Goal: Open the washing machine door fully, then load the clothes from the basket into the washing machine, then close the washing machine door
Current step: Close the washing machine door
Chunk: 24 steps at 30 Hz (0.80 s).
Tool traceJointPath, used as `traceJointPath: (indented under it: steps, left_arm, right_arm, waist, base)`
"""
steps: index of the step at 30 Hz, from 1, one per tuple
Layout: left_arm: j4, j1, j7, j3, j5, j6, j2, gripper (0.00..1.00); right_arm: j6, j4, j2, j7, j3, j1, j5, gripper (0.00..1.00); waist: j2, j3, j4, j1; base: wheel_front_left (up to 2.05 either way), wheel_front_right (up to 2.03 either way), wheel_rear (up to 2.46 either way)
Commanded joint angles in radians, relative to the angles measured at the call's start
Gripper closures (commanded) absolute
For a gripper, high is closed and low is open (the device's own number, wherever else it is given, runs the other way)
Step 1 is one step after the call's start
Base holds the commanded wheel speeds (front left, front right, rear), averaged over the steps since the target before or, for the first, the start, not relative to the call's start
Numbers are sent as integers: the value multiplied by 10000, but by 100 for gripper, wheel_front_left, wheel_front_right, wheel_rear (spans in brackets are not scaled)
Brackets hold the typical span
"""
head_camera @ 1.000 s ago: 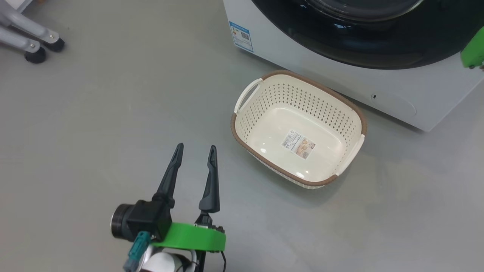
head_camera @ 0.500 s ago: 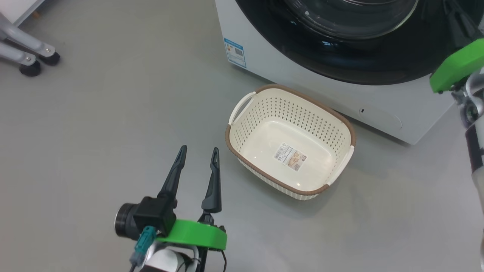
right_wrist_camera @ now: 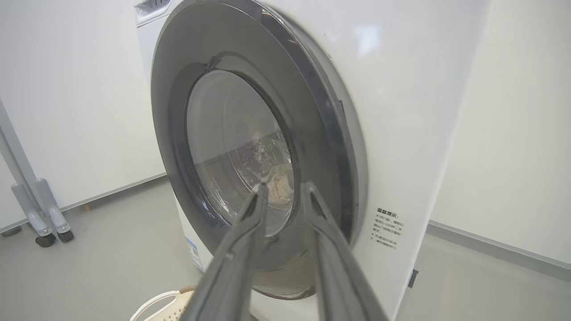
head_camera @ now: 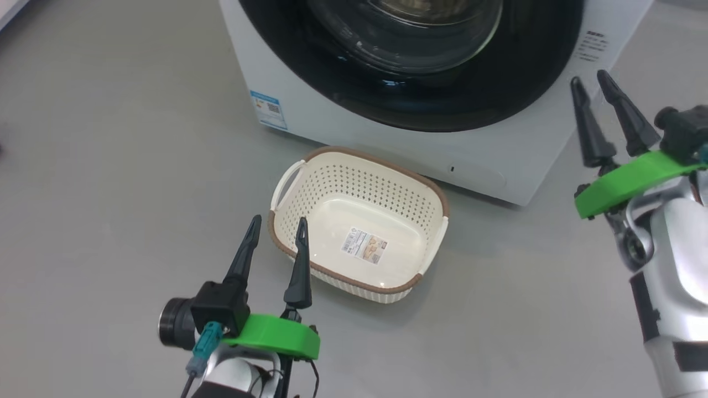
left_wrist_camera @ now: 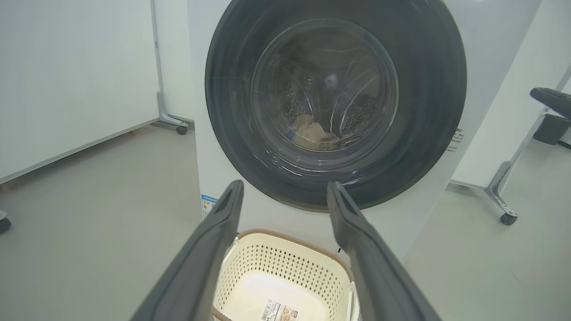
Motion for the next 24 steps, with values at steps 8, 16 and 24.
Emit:
traceJointPath:
  steps: [8, 16, 24]
  left_arm:
    - [-15, -435, -99, 535, -63, -70, 384, 0]
    - [210, -251, -50, 697, -183, 44, 606, 0]
    - [172, 153, -3, 959, -352, 248, 890, 0]
  right_arm:
    - [-38, -1651, 526, -64, -8, 1414, 77, 0]
    - [-38, -2441, 833, 13, -131, 2804, 75, 0]
    - [-38, -3531, 1030, 334, -265, 4177, 1, 0]
  waist:
    - [0, -597, -1663, 1]
    - [0, -994, -2646, 1]
    - [0, -1300, -3457, 1]
  base:
    - [0, 0, 0]
    - [0, 0, 0]
    - [0, 0, 0]
